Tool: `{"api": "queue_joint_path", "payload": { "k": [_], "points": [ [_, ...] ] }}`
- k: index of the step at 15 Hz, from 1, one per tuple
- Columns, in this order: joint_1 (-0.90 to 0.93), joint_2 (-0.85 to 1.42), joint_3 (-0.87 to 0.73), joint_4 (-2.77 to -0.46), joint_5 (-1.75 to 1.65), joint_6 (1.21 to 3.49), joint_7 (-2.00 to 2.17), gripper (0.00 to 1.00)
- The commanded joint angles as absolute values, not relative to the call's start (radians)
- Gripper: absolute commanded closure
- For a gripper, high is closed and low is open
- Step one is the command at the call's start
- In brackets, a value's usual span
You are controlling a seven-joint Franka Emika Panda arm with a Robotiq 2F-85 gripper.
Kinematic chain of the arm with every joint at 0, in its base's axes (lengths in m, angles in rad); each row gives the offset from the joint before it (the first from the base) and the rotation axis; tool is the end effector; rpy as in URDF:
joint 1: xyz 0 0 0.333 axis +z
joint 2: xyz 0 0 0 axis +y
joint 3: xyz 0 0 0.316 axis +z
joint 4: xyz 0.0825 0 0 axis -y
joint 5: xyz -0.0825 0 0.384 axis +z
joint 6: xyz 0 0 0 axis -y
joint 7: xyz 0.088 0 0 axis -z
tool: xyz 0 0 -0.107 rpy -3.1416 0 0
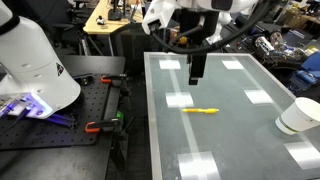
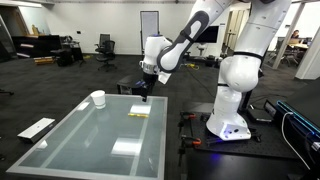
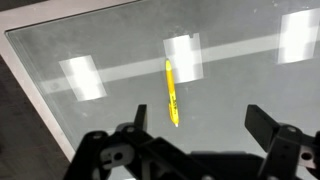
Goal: Pick the marker and put it in the cup
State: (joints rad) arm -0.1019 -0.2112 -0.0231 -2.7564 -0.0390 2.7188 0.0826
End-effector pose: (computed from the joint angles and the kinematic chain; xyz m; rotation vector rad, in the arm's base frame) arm 0.4006 -0.0485 0.2977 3.1004 -0.2694 0.2703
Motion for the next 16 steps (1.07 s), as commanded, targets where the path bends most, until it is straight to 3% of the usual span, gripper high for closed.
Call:
{"api": "queue_joint_path", "payload": {
  "k": [1, 10, 16],
  "points": [
    [-0.121, -0.078, -0.041, -2.716, -0.078, 2.826, 0.072, 0.0],
    [-0.104, 0.175, -0.098, -2.575, -0.134, 2.889, 0.062, 0.0],
    [-0.097, 0.174, -0.098, -2.578, -0.11, 2.87, 0.067, 0.0]
  ]
}}
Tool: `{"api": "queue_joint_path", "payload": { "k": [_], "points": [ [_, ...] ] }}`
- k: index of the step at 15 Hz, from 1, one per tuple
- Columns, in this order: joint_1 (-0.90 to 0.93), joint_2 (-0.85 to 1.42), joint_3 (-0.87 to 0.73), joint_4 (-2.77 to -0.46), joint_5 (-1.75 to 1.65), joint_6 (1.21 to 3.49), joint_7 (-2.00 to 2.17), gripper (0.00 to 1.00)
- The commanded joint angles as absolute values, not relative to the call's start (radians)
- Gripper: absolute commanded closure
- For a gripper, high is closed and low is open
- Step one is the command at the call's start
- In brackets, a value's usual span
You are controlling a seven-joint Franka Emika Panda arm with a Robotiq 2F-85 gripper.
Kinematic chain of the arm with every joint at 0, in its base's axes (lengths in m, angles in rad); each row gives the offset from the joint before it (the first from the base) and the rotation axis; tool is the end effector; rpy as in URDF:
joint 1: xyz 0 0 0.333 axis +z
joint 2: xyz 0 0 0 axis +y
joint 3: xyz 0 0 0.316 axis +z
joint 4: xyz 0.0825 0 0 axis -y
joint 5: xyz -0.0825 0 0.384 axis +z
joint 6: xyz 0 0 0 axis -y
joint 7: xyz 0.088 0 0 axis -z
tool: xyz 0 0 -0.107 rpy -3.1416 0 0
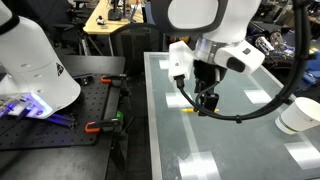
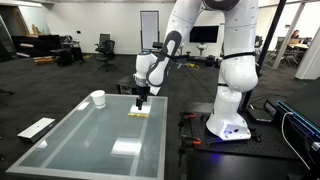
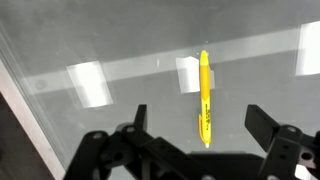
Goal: Pick the marker and put it in the cup
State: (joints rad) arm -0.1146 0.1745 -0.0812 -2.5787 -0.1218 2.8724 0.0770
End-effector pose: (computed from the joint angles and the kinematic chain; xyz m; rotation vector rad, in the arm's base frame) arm 0.4500 -0.0835 0.2100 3.0669 -0.2385 0.1777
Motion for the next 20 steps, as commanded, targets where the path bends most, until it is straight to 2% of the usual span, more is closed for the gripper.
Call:
{"api": "queue_joint_path", "payload": {
  "k": [1, 20],
  "points": [
    [-0.096, 0.174, -0.098, -2.577, -0.11, 2.87, 0.067, 0.0],
    [-0.045, 0.342, -0.101, -2.471, -0.114, 2.972, 0.056, 0.0]
  ]
}}
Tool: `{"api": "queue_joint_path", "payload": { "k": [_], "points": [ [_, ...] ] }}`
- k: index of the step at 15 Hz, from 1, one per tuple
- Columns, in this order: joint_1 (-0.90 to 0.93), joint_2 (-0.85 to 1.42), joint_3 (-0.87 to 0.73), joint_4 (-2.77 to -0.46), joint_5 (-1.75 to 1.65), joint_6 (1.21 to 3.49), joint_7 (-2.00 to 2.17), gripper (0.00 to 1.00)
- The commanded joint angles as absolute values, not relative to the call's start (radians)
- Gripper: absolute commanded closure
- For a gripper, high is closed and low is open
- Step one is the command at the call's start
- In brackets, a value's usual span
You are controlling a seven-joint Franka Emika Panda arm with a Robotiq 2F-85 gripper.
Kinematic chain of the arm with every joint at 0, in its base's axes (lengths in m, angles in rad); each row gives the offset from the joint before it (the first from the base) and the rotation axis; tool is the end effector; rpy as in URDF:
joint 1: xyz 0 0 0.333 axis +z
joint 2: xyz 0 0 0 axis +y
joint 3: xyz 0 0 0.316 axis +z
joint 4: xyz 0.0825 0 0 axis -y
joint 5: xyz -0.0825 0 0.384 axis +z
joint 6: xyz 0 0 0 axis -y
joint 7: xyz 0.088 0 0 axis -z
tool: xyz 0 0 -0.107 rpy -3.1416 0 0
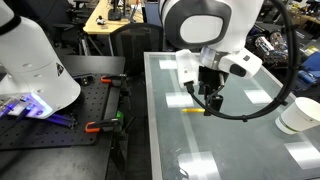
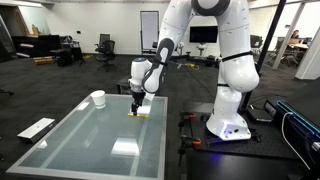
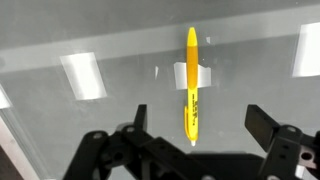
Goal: Pick the marker and put it in the cup
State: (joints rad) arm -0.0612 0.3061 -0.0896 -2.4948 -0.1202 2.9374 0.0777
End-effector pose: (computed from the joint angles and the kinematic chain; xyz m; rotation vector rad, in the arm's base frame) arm 0.4768 -0.0667 0.1813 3.0665 -0.1634 0.2057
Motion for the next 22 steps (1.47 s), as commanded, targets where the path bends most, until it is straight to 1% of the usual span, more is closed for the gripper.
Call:
{"api": "queue_joint_path", "payload": {
  "k": [1, 6, 7, 8, 11, 13, 14, 15, 16, 17, 18, 21, 22],
  "points": [
    [-0.046, 0.35, -0.098, -2.466, -0.112, 2.973, 0.052, 0.0],
    [-0.044, 0.386, -0.098, -2.438, -0.108, 2.971, 0.048, 0.0],
    [-0.046, 0.391, -0.098, -2.433, -0.107, 2.971, 0.048, 0.03],
    [-0.048, 0.396, -0.096, -2.429, -0.105, 2.97, 0.046, 0.14],
    [-0.053, 0.409, -0.092, -2.419, -0.101, 2.968, 0.041, 0.28],
    [-0.055, 0.415, -0.091, -2.414, -0.1, 2.966, 0.038, 0.32],
    [-0.056, 0.418, -0.091, -2.411, -0.1, 2.967, 0.033, 0.39],
    [-0.057, 0.419, -0.09, -2.41, -0.099, 2.967, 0.032, 0.56],
    [-0.057, 0.421, -0.091, -2.408, -0.099, 2.967, 0.031, 0.58],
    [-0.058, 0.422, -0.09, -2.406, -0.098, 2.965, 0.03, 0.64],
    [-0.058, 0.423, -0.09, -2.405, -0.099, 2.965, 0.03, 0.73],
    [-0.057, 0.425, -0.091, -2.402, -0.1, 2.963, 0.029, 0.96],
    [-0.058, 0.425, -0.09, -2.401, -0.1, 2.961, 0.028, 0.99]
  ]
}}
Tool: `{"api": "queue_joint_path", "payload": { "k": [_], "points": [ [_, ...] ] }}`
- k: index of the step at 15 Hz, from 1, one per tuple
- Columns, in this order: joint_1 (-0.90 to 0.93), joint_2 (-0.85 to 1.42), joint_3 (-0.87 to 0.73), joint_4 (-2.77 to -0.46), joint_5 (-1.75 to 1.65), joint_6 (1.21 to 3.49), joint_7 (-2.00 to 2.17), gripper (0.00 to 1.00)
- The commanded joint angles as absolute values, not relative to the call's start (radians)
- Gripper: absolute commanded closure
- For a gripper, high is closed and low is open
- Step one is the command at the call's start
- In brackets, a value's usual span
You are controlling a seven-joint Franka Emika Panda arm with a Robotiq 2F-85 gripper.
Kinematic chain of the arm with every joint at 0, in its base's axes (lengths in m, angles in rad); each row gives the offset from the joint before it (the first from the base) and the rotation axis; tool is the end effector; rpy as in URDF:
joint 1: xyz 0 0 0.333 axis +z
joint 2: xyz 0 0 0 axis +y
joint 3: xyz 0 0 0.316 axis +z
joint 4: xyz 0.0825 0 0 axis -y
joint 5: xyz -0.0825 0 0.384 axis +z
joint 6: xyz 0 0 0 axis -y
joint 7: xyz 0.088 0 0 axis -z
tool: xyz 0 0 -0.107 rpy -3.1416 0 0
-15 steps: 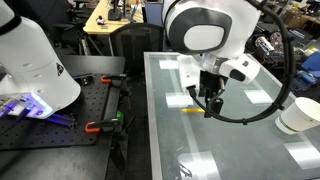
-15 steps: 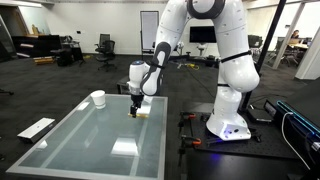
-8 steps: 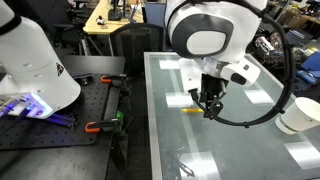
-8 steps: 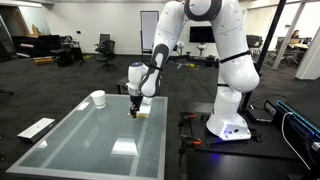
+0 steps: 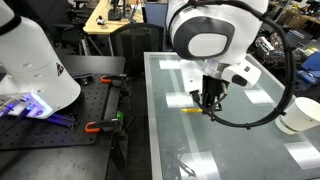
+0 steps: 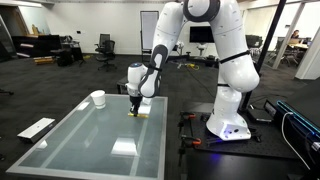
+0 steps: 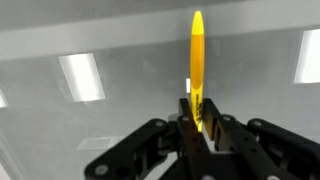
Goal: Pick the marker and put it in the cup
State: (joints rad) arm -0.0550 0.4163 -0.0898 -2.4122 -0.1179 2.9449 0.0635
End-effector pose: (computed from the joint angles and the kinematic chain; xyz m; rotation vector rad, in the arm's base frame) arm 0.4951 -0.0672 0.1531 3.0638 -0.1291 0.1737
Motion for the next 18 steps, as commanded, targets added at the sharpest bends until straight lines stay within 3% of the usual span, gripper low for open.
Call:
{"api": "queue_joint_path", "payload": {
  "k": [1, 2, 18],
  "points": [
    [-0.059, 0.424, -0.088, -2.4, -0.099, 2.959, 0.026, 0.99],
    [-0.06, 0.42, -0.085, -2.399, -0.096, 2.948, 0.026, 0.96],
    [0.066, 0.28, -0.148, -2.309, -0.181, 2.787, 0.087, 0.96]
  ]
}}
